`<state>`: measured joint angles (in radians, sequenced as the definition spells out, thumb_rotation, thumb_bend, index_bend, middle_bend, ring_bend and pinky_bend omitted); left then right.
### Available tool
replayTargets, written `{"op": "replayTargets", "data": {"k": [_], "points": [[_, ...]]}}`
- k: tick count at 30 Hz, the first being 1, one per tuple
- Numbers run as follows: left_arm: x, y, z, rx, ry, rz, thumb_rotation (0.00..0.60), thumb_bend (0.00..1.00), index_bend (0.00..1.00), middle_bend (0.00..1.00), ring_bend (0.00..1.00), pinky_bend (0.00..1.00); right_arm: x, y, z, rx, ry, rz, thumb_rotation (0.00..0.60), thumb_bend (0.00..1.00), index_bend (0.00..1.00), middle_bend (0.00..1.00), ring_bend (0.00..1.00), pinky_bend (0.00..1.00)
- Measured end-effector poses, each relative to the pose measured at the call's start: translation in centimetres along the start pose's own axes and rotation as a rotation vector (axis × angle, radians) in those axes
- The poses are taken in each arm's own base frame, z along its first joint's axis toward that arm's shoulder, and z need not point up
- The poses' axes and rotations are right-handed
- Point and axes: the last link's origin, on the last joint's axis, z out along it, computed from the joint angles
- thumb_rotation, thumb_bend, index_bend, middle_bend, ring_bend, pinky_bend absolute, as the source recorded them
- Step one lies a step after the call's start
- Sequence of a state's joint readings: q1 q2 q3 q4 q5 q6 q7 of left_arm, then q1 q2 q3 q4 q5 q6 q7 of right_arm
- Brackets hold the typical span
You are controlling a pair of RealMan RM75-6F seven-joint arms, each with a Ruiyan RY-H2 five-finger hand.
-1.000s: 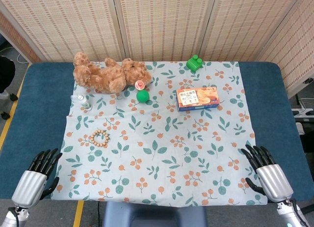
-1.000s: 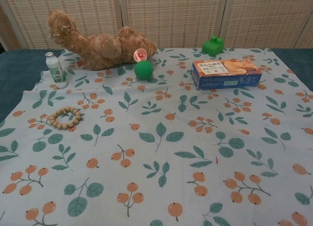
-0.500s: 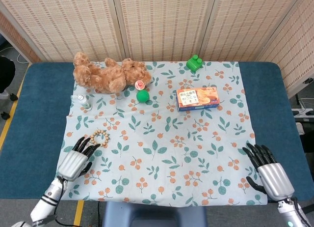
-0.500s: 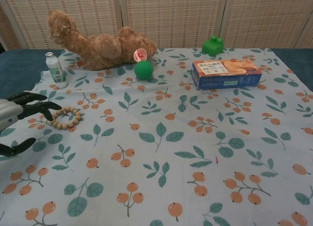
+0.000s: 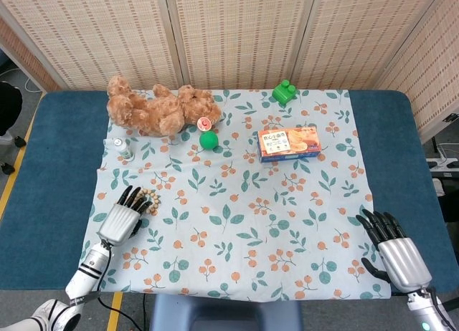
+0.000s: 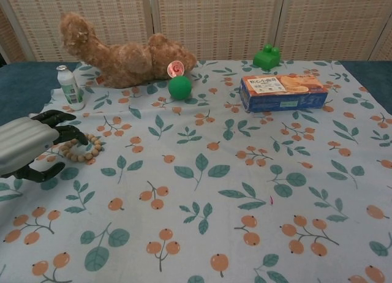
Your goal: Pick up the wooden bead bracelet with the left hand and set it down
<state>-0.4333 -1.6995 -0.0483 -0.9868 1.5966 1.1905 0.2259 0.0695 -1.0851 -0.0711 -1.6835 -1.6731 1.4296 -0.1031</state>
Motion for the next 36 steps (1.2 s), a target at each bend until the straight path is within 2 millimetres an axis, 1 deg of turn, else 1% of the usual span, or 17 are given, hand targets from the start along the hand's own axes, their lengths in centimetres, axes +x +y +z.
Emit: {"op": "replayTargets", "data": {"k": [4,11,15,22,27,31,36], "points": [[-0.3,-0.3,0.0,0.017,-0.014,0.013,0.600,0.49,0.29,0.21,0.03,0.03,-0.1,-0.1,0.0,0.003,-0.003,-0.001,0.600,0.22,0.00,0.00,0.00,0.00],[-0.4,-0.7,0.3,0.032,-0.024,0.037,0.600,0.49,0.29,0.27,0.05,0.03,0.0,-0.1,-0.1,0.005,-0.001,0.000,0.600,0.22,0.00,0.00,0.00,0.00],[-0.8,-0.8,0.4,0.031,-0.041,0.072,0.600,0.49,0.31,0.30,0.05,0.03,0.0,-0.1,-0.1,0.002,0.003,0.002,0.600,0.22,0.00,0.00,0.00,0.00],[-1.3,-0.9,0.8,0.032,-0.058,0.135,0.600,0.49,0.32,0.33,0.07,0.03,0.0,0.0,0.0,0.004,0.002,0.004,0.600,0.22,0.00,0.00,0.00,0.00],[-1.4,-0.8,1.1,0.026,-0.065,0.190,0.600,0.49,0.38,0.39,0.10,0.02,0.0,-0.1,0.1,0.010,0.002,0.005,0.600,0.22,0.00,0.00,0.00,0.00],[-1.5,-0.6,1.4,0.014,-0.076,0.253,0.600,0.49,0.38,0.39,0.10,0.02,0.0,-0.1,0.1,0.010,0.001,0.005,0.600,0.22,0.00,0.00,0.00,0.00],[-1.0,-0.1,1.7,-0.008,-0.095,0.330,0.600,0.49,0.38,0.40,0.12,0.03,-0.1,-0.2,0.0,0.012,0.001,0.006,0.600,0.22,0.00,0.00,0.00,0.00]]}}
